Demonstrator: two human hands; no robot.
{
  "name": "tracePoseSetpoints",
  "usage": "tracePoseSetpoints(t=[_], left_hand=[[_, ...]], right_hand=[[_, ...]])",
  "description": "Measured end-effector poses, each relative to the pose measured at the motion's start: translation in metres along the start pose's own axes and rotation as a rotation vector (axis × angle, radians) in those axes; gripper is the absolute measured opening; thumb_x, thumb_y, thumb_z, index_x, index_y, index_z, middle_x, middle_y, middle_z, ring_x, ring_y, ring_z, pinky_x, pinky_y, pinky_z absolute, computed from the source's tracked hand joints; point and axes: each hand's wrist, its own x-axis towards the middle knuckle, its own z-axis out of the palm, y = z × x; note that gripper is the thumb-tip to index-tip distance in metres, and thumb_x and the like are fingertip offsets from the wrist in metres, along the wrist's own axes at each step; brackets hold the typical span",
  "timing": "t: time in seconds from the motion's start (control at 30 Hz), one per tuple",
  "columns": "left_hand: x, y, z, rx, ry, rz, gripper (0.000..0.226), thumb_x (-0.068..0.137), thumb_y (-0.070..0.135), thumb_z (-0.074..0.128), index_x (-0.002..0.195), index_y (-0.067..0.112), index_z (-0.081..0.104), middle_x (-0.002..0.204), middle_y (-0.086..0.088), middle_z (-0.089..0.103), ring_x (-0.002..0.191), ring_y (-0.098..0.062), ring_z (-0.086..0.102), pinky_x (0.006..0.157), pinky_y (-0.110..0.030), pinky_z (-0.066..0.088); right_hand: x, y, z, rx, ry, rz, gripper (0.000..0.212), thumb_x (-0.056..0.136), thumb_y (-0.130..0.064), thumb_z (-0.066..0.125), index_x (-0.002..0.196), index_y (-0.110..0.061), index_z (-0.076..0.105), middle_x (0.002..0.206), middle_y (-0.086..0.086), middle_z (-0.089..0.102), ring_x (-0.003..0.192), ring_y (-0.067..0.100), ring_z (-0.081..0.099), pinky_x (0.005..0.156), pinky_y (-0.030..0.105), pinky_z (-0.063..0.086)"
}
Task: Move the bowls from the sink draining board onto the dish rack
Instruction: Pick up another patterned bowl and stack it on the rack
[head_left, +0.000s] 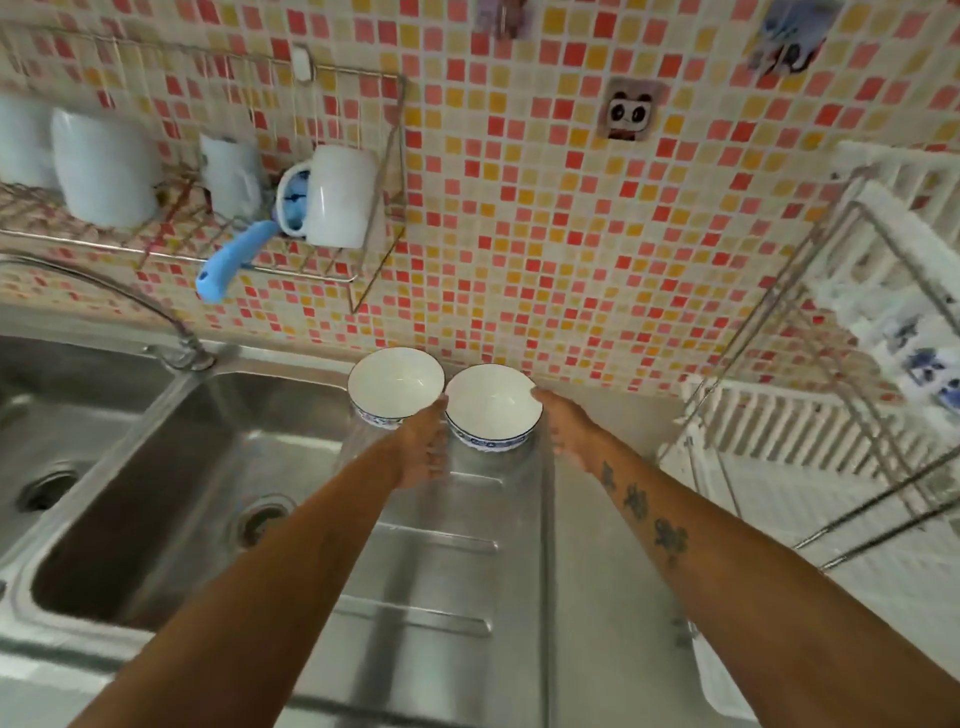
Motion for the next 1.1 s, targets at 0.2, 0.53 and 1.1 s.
tracePoseSetpoints(t=[0.2,0.53,1.1], left_hand=[[0.041,-0.004,0.019,-0.192,0.074,-0.006,0.054,0.092,0.041,0.056,0.136,0.013,0.043,0.108,-0.013,0.053,0.093,-0.027,0.051,0.069,-0.036,0.045],[0.075,-0.006,0.029,-0.248,0.131,0.075,0.053,0.098,0.008,0.041,0.146,0.027,0.03,0.148,-0.013,0.041,0.118,-0.033,0.05,0.099,-0.052,0.043],[0.0,0.012,0.034,-0.606,-0.166,0.127,0.061,0.093,0.062,0.038,0.126,0.012,0.051,0.113,-0.018,0.058,0.097,-0.035,0.056,0.077,-0.063,0.055]], right_hand=[[0.048,0.031,0.015,0.144,-0.027,0.104,0.082,0.072,-0.049,0.067,0.142,-0.019,0.036,0.141,0.01,0.048,0.125,0.032,0.049,0.101,0.047,0.043],[0.066,0.036,0.034,0.152,0.048,0.063,0.057,0.087,-0.002,0.046,0.138,-0.022,0.029,0.143,0.007,0.039,0.127,0.031,0.045,0.093,0.045,0.048],[-0.002,-0.021,0.007,0.258,0.168,-0.203,0.057,0.086,0.005,0.028,0.132,-0.024,0.046,0.129,0.003,0.052,0.111,0.03,0.054,0.087,0.05,0.055]])
